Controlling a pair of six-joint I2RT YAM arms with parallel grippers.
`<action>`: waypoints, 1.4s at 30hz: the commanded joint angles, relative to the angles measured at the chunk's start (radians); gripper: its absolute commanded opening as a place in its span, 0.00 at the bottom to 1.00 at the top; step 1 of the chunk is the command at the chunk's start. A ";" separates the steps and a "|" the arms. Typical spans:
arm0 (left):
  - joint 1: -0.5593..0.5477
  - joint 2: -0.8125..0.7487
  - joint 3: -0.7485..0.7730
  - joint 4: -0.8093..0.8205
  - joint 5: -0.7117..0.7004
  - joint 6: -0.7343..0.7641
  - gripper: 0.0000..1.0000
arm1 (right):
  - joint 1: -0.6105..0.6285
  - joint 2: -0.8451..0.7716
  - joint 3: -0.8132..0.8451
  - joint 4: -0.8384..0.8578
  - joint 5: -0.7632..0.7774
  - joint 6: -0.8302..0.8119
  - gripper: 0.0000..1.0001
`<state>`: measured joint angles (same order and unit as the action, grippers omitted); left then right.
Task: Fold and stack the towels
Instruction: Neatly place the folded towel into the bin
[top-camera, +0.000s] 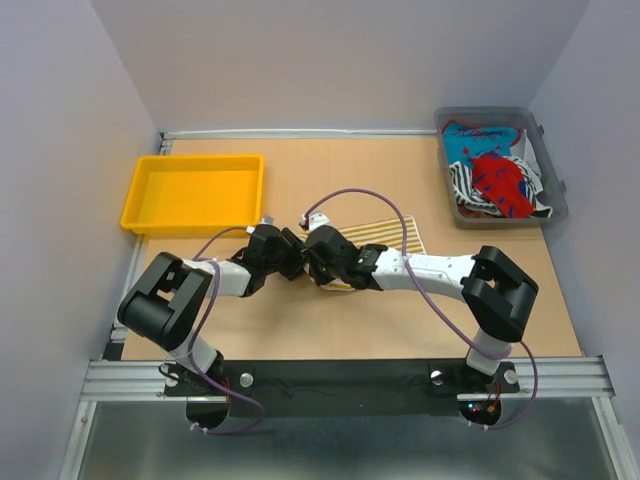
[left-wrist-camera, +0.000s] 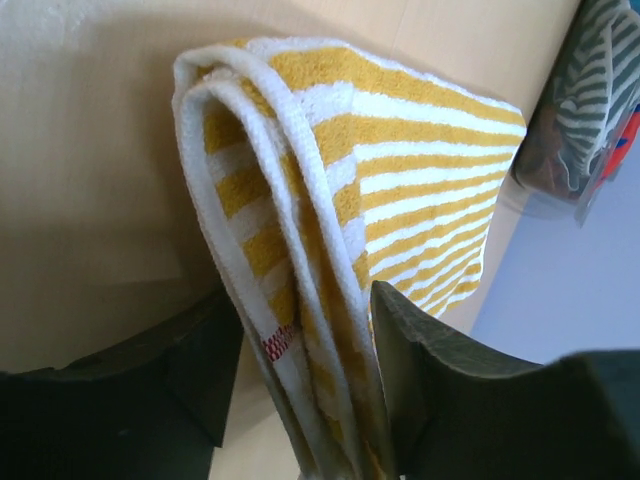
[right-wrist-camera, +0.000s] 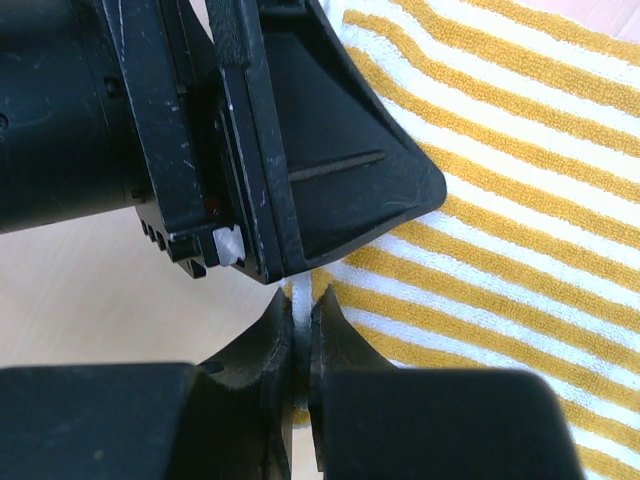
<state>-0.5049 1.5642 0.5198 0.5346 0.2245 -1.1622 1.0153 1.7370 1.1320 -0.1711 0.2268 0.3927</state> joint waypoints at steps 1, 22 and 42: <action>-0.012 -0.010 -0.018 0.011 -0.008 -0.013 0.52 | 0.000 -0.007 -0.005 0.061 0.002 0.008 0.00; -0.006 -0.109 0.316 -0.439 -0.286 0.433 0.00 | 0.000 -0.306 -0.167 0.012 -0.158 -0.029 0.88; 0.301 0.241 1.111 -0.972 -0.451 0.984 0.00 | 0.000 -0.467 -0.302 -0.146 -0.023 -0.091 1.00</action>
<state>-0.2405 1.8019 1.5150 -0.3088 -0.1322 -0.3309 1.0153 1.2560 0.8093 -0.2810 0.1768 0.3420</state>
